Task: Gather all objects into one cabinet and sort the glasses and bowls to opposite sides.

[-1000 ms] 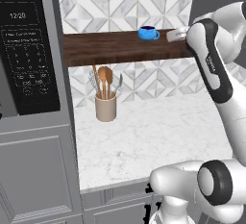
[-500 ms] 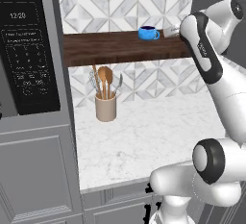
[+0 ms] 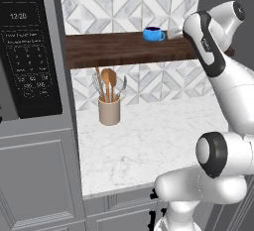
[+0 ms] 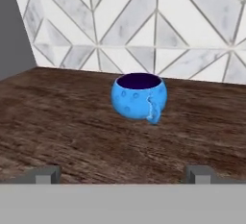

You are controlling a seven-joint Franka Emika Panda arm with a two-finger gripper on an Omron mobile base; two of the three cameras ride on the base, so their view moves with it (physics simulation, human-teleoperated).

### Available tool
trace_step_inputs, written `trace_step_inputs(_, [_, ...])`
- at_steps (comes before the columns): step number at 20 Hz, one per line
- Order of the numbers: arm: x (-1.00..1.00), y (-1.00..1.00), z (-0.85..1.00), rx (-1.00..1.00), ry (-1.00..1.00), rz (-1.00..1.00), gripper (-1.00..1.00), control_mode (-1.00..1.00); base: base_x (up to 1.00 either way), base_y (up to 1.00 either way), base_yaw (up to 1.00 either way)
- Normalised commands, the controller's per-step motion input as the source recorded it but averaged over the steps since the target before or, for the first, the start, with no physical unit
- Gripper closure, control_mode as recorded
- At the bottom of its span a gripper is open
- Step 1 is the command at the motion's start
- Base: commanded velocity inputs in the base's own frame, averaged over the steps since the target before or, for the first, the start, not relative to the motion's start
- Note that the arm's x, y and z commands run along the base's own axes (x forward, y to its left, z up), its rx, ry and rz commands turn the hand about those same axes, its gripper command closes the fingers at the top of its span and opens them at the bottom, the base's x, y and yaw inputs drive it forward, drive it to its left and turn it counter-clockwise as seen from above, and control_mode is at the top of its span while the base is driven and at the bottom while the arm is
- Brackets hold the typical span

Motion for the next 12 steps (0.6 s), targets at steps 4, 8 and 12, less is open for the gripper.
trace_step_inputs(4, [0.34,0.00,-0.06,0.00,0.00,0.00,-1.00,-1.00,0.00,0.00,0.00])
trace_step_inputs(8, [0.33,-0.01,0.00,0.00,0.04,0.00,-1.00,-1.00,0.00,0.00,0.00])
trace_step_inputs(12, [0.42,-0.01,0.00,0.00,0.08,0.00,-1.00,-1.00,0.00,0.00,0.00])
